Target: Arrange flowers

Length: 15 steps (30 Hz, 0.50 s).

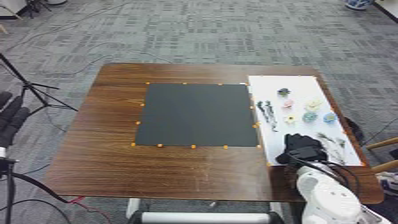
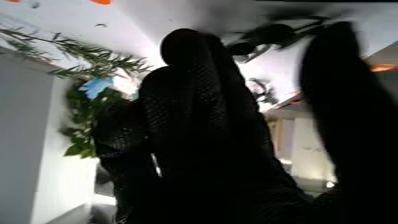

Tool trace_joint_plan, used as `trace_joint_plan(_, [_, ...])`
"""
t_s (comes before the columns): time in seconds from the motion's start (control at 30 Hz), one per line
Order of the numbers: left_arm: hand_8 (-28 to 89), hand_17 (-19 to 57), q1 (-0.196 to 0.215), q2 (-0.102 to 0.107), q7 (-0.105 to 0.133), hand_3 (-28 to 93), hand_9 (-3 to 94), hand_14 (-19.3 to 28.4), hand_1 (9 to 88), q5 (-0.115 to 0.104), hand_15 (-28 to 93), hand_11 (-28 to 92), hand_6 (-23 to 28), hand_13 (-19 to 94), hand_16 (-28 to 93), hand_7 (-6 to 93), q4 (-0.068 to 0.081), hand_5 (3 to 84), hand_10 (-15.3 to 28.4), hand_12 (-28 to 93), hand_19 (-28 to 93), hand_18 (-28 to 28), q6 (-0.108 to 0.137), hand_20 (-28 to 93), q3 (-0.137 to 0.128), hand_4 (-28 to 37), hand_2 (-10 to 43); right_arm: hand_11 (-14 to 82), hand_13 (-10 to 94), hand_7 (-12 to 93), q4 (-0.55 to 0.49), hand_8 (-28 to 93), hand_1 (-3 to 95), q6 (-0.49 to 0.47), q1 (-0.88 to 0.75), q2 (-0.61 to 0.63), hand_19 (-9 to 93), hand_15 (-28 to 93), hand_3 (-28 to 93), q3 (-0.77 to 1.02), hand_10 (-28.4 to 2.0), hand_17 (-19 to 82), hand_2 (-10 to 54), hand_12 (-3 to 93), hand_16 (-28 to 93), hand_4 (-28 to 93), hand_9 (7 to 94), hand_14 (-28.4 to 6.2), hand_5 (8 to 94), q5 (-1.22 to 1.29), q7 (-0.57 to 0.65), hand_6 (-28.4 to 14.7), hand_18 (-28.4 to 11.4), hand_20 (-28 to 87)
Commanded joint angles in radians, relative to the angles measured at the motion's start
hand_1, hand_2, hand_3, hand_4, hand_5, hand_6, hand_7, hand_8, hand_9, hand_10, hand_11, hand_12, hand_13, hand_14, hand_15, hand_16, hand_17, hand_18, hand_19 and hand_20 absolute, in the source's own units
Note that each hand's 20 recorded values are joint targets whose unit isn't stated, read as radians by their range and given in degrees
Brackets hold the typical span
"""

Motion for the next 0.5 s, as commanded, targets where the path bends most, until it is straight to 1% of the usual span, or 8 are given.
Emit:
trace_joint_plan(0.03, [-6,-2.3,-0.003,-0.006,0.000,68,30.9,13.1,23.5,-0.008,22,12,7.8,21,-3,7.7,0.001,35.6,13.6,12,19,8.6,-0.003,11,0.016,-28.3,15.8,28.5,64,33,0.064,17,52.9,-0.070,-0.003,-0.036,93,69,65,-0.022,-13.4,39,-9.5,41.7,38,-23,75.8,-15.8,65.9,0.062,-0.005,-5.0,-27.6,42])
trace_joint_plan(0.07, [-6,-2.3,0.001,-0.006,0.001,68,30.9,13.1,23.4,-0.009,22,12,7.8,21,-3,7.7,0.000,35.6,13.6,12,19,8.6,-0.002,11,0.013,-28.3,15.8,24.3,66,33,0.068,17,54.1,-0.069,-0.002,-0.037,93,68,65,-0.022,-12.3,40,-9.5,44.4,38,-22,78.1,-14.6,66.7,0.066,-0.007,-4.7,-27.5,42])
trace_joint_plan(0.13, [-6,-2.3,0.002,-0.011,-0.001,68,30.9,13.1,23.4,-0.008,22,12,7.8,21,-3,7.7,-0.002,35.6,13.6,12,19,8.6,-0.003,11,0.010,-28.3,15.8,20.5,69,33,0.074,18,55.4,-0.057,-0.003,-0.038,93,65,65,-0.023,-11.3,42,-9.5,46.2,38,-22,81.4,-12.5,68.7,0.070,-0.003,-4.4,-27.2,41])
trace_joint_plan(0.2, [-6,-2.3,0.008,-0.015,-0.001,68,30.9,13.0,23.5,-0.008,22,12,7.8,21,-3,7.7,-0.004,35.6,13.6,12,19,8.6,-0.004,11,0.004,-28.3,15.8,19.4,72,33,0.077,19,55.6,-0.055,-0.002,-0.042,93,64,65,-0.020,-10.9,43,-9.5,46.5,38,-22,84.0,-11.6,70.8,0.088,0.001,-3.7,-27.1,42])
trace_joint_plan(0.3, [-6,-2.3,0.012,-0.014,-0.001,67,30.9,13.1,23.5,-0.011,22,12,7.8,21,-3,7.7,-0.004,35.6,13.6,12,19,8.6,-0.005,11,0.002,-28.3,15.8,19.2,75,35,0.074,20,55.1,-0.035,-0.003,-0.047,93,63,66,-0.009,-10.2,45,-9.5,46.8,38,-21,87.5,-10.9,74.3,0.132,0.001,-2.5,-26.9,42])
trace_joint_plan(0.4, [-6,-2.3,0.015,-0.016,0.003,68,31.0,13.2,23.5,-0.012,22,12,7.8,21,-3,7.7,-0.006,35.6,13.7,12,19,8.6,-0.009,11,0.001,-28.3,15.8,20.5,77,36,0.060,22,55.0,0.026,-0.019,-0.052,93,62,68,0.026,-10.0,47,-9.5,46.3,38,-19,89.4,-10.5,76.9,0.203,-0.007,-1.7,-26.9,44])
trace_joint_plan(0.47, [-6,-2.3,0.017,-0.017,0.005,68,31.0,13.2,23.5,-0.012,22,12,7.8,21,-3,7.6,-0.005,35.6,13.7,12,19,8.6,-0.011,11,0.000,-28.3,15.8,21.2,78,36,0.044,22,54.4,0.103,-0.026,-0.061,93,62,69,0.056,-9.9,48,-9.5,46.0,39,-18,89.8,-10.4,77.3,0.299,0.004,-1.6,-26.9,44])
trace_joint_plan(0.5, [-6,-2.3,0.014,-0.016,0.001,68,31.0,13.2,23.5,-0.011,22,12,7.8,21,-3,7.6,-0.003,35.6,13.7,12,19,8.6,-0.011,11,0.000,-28.3,15.8,21.4,79,36,0.038,22,54.3,0.160,-0.037,-0.060,93,62,69,0.073,-9.9,48,-9.5,45.8,39,-17,89.9,-10.4,77.4,0.354,-0.003,-1.6,-26.8,45])
